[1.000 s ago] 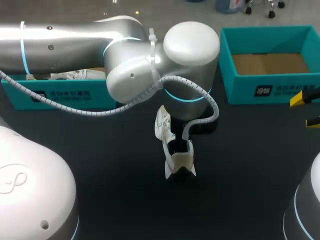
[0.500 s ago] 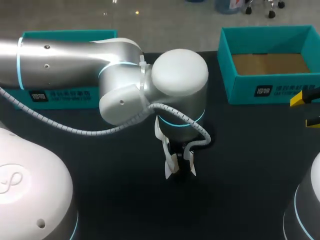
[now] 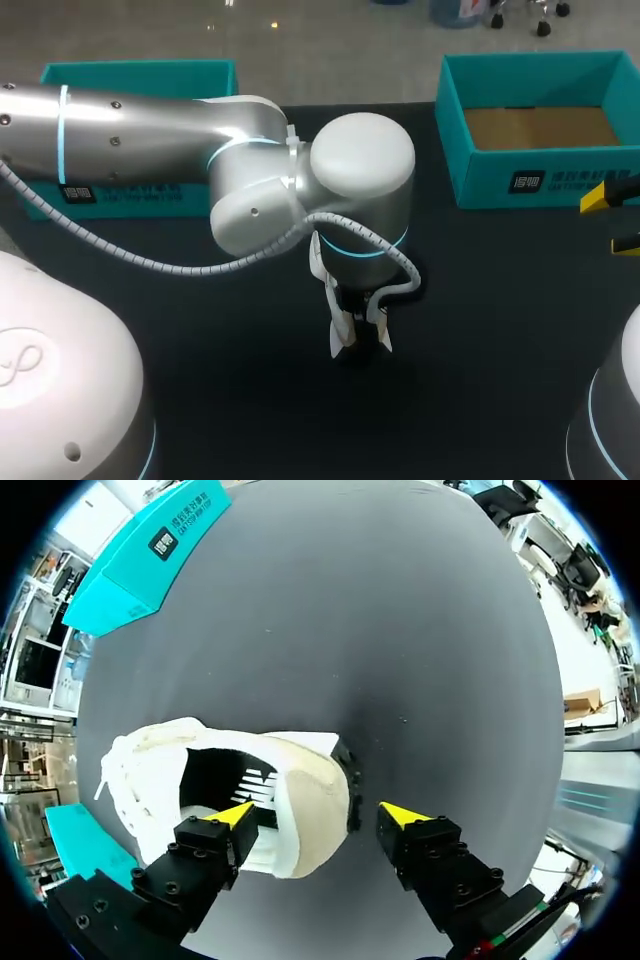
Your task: Take the shoe out of the shoebox, open the shoe tongue, remove and reinsert the insole, then place the shoe into the shoebox
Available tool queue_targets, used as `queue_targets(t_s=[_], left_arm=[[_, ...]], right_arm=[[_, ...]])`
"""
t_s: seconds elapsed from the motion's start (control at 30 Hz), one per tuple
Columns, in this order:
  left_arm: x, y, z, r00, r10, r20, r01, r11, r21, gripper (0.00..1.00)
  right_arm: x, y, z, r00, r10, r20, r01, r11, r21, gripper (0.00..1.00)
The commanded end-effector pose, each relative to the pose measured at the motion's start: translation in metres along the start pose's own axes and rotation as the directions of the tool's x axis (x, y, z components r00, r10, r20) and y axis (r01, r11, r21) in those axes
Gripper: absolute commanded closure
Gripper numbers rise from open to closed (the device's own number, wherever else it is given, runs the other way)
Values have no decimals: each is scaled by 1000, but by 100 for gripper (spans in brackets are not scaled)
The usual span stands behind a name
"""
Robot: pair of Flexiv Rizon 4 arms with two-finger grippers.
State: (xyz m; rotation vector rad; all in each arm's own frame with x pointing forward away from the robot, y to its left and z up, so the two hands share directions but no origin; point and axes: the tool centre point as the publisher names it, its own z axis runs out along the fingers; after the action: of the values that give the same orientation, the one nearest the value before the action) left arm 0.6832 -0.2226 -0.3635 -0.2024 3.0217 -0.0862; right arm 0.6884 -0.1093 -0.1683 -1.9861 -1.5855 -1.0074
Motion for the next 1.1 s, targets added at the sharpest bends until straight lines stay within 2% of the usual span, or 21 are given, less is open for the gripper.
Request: queue_targets(t_s=[0.03, 0.23, 0.3, 0.37, 0.5, 0.53, 0.6, 0.63, 0.67, 0.8, 0.97, 1.0, 1.07, 1.1], left_arm=[[0, -11, 15, 1000, 8, -18, -8, 999, -36, 19], [2, -12, 23, 999, 27, -33, -29, 997, -66, 24], [2, -12, 24, 999, 31, -34, -34, 997, -72, 35], [4, -11, 25, 999, 36, -38, -39, 996, -79, 41], [9, -6, 24, 998, 39, -48, -43, 995, -90, 41], [11, -5, 23, 998, 40, -48, -45, 995, -92, 39], [12, -3, 22, 997, 47, -56, -53, 994, -95, 20], [13, -2, 21, 997, 50, -60, -56, 994, -92, 7], [14, -1, 19, 997, 53, -61, -58, 994, -90, 0], [16, 3, 18, 996, 58, -66, -64, 994, -85, 0], [16, 6, 24, 990, 111, -88, -118, 989, -87, 10], [16, 5, 26, 990, 117, -83, -126, 987, -103, 16], [16, 4, 30, 987, 131, -93, -141, 983, -116, 19], [16, 3, 31, 986, 138, -93, -148, 982, -115, 24]], right_arm=[[0, -1, 0, 1000, 1, 3, -1, 1000, -2, 0], [0, -1, 0, 1000, 1, 3, -1, 1000, -2, 0], [0, -1, 0, 1000, 1, 3, -1, 1000, -2, 0], [0, -1, 0, 1000, 1, 3, -1, 1000, -2, 0], [0, -1, 0, 1000, 1, 3, -1, 1000, -2, 0], [0, -1, 0, 1000, 1, 3, -1, 1000, -2, 0], [0, -1, 0, 1000, 1, 3, -1, 1000, -2, 0], [0, -1, 0, 1000, 1, 3, -1, 1000, -2, 0], [0, -1, 0, 1000, 1, 3, -1, 1000, -2, 0], [0, -1, 0, 1000, 1, 3, -1, 1000, -2, 0], [0, -1, 0, 1000, 1, 3, -1, 1000, -2, 0], [0, -1, 0, 1000, 1, 3, -1, 1000, -2, 0], [0, -1, 0, 1000, 1, 3, -1, 1000, -2, 0], [0, -1, 0, 1000, 1, 3, -1, 1000, -2, 0]])
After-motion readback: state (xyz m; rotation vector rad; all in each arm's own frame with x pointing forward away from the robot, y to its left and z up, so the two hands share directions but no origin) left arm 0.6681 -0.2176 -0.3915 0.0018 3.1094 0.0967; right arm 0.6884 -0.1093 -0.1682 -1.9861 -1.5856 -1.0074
